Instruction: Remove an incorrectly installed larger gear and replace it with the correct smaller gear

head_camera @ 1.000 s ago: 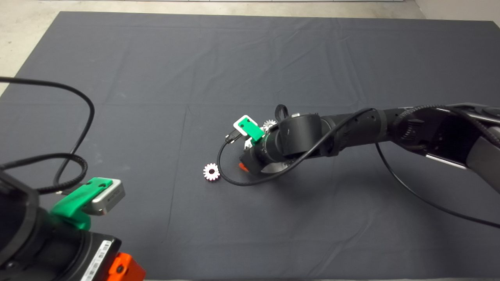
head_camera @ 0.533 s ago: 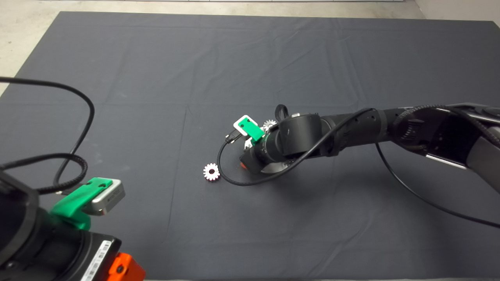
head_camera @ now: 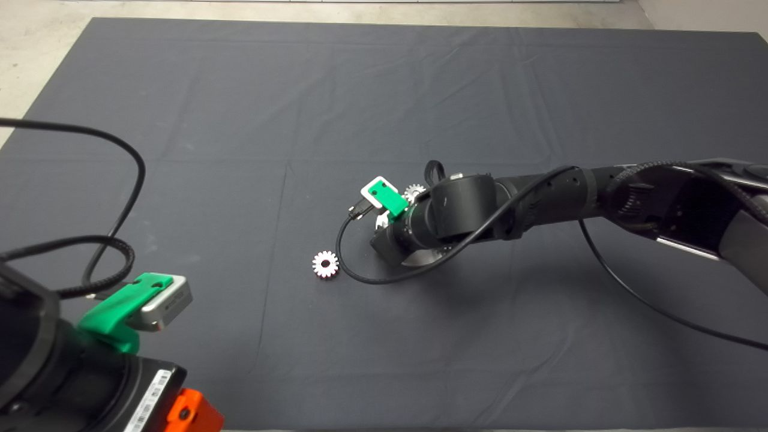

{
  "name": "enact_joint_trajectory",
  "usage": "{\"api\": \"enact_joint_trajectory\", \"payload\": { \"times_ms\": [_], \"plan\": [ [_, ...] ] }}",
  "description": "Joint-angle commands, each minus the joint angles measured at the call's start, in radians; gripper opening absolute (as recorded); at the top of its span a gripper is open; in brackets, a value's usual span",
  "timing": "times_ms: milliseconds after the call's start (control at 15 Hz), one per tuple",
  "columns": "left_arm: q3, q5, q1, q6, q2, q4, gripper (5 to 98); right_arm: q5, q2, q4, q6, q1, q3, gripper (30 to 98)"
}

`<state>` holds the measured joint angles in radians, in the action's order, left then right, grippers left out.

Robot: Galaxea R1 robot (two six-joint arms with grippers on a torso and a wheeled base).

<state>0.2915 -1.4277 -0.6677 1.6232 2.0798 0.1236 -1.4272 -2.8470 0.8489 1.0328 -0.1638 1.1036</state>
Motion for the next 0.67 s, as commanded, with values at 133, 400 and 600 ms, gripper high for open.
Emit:
{"api": "enact_joint_trajectory", "payload": {
  "times_ms": [133,400,600],
  "plan": [
    [-0.014,0.0,-0.003,0.0,-0.003,-0.002,97.6,0.019,0.004,0.029,-0.001,-0.017,-0.001,51.9],
    [-0.014,0.003,-0.003,-0.002,-0.002,-0.004,97.6,0.021,-0.002,0.029,-0.002,-0.02,-0.01,50.8],
    [-0.014,0.003,-0.003,-0.002,-0.002,-0.004,97.6,0.024,-0.002,0.029,0.003,-0.022,-0.012,50.2]
  ]
}}
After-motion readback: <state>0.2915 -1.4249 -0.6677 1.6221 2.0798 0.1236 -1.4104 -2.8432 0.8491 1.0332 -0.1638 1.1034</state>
